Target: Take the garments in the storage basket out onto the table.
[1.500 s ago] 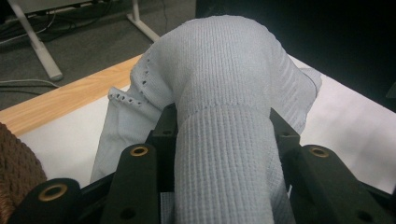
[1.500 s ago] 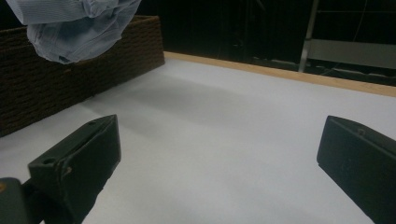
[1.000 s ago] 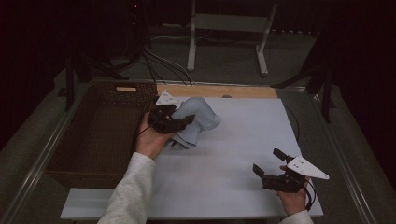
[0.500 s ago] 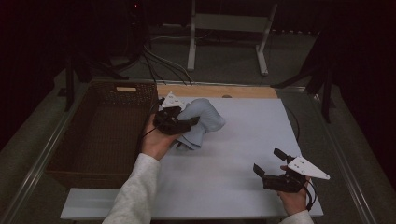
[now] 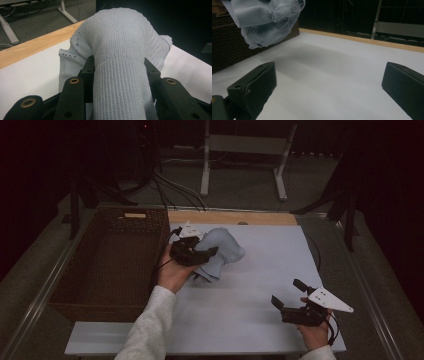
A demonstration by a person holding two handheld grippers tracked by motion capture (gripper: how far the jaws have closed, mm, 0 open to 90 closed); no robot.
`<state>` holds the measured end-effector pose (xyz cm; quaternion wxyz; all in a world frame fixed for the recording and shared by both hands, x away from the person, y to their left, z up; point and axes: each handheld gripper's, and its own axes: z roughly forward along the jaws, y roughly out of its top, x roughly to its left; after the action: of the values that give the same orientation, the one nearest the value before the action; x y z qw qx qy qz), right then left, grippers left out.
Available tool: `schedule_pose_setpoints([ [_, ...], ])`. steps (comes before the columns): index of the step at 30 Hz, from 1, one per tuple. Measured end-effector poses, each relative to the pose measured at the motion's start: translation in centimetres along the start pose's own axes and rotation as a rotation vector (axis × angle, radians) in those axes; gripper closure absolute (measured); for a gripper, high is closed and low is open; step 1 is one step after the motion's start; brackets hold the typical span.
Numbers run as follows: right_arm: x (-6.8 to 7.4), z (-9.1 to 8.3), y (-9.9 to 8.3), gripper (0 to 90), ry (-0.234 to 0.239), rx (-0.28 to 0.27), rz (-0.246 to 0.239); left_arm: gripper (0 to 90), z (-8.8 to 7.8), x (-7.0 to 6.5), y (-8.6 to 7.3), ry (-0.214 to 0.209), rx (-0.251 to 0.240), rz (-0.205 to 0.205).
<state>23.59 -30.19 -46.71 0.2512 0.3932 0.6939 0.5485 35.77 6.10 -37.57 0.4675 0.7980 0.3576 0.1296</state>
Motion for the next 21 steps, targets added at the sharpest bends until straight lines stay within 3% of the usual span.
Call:
schedule_pose_setpoints([
  [21, 0.0, 0.0, 0.0, 0.0, 0.001, 0.001, 0.001, 58.3, 2.4, -0.8, -0.8, -0.013, 0.011, 0.0],
])
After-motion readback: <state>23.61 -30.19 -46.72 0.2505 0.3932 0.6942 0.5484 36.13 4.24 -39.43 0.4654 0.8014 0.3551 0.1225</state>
